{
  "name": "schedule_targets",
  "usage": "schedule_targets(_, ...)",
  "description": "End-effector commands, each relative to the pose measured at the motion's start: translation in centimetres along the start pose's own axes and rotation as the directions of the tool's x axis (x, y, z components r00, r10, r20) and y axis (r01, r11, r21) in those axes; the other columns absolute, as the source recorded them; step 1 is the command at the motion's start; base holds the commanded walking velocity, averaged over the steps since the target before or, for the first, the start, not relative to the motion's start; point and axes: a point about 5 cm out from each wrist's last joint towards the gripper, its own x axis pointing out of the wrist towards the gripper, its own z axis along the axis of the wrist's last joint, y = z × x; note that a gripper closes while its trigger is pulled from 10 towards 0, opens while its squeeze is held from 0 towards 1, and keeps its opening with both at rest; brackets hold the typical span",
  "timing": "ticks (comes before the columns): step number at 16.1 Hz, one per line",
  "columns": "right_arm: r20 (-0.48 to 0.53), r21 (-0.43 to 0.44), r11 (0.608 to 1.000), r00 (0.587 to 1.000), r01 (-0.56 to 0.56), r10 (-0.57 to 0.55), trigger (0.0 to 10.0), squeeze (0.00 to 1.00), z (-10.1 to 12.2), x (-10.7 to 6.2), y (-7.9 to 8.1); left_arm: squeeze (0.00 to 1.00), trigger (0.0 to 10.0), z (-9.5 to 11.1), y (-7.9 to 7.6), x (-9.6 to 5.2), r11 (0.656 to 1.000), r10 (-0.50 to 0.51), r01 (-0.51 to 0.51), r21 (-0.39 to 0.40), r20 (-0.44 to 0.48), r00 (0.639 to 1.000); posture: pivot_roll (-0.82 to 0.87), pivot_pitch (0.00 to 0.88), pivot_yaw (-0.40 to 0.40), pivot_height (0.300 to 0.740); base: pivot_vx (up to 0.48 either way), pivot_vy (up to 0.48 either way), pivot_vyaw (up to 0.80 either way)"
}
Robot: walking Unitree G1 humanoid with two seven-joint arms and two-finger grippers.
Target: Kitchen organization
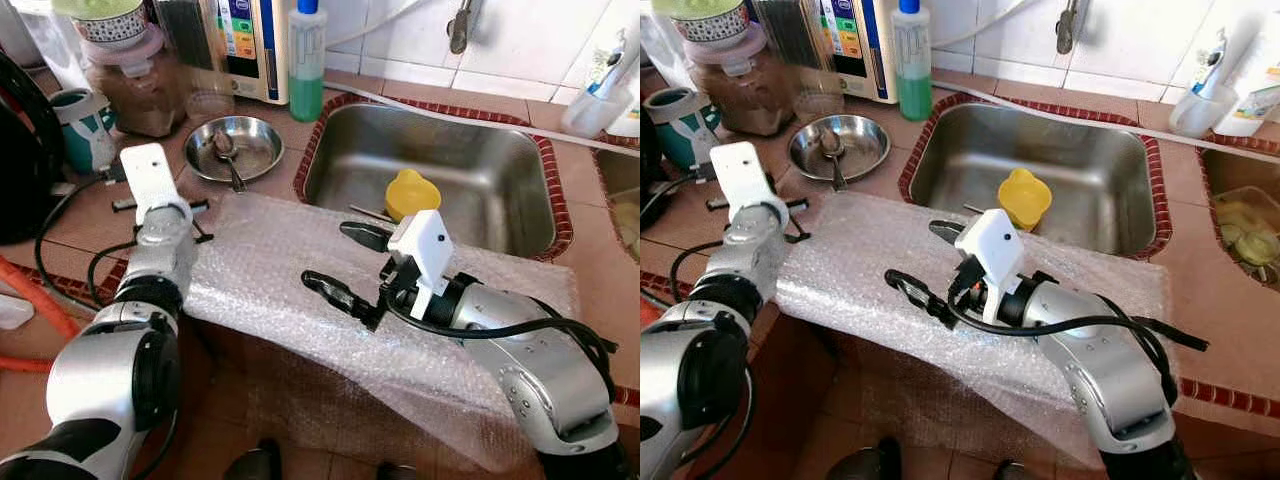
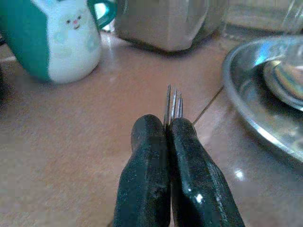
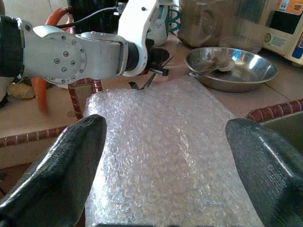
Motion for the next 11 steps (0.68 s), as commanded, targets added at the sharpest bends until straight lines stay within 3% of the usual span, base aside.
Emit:
schedule_targets(1, 0.009, -0.015, 1.000, 1.000, -0.004, 0.004, 10.0, 0.00, 0.3, 0.0, 0.0, 0.00, 0.0, 1.6, -0.4, 0.1, 1.000, -0.003, 0.004, -0.009, 0.067, 0.998, -0.09, 0.175, 0.000, 0.740, 0.000, 0.000, 0.00)
schedule_targets(6, 0.011, -0.019, 1.000, 1.000, -0.005, 0.005, 10.0, 0.00, 0.2, 0.2, -0.1, 0.00, 0.0, 3.7, -0.3, 0.3, 0.999, 0.023, -0.020, -0.025, 0.153, 0.988, -0.09, 0.164, -0.001, 0.740, 0.000, 0.000, 0.00)
schedule_targets(11, 0.017, -0.025, 1.000, 1.000, 0.000, 0.001, 10.0, 0.00, 0.2, 0.4, -0.4, 0.00, 0.0, 8.4, -1.0, -0.2, 1.000, 0.006, 0.000, -0.015, 0.379, 0.925, -0.07, 0.148, -0.002, 0.740, 0.000, 0.000, 0.00)
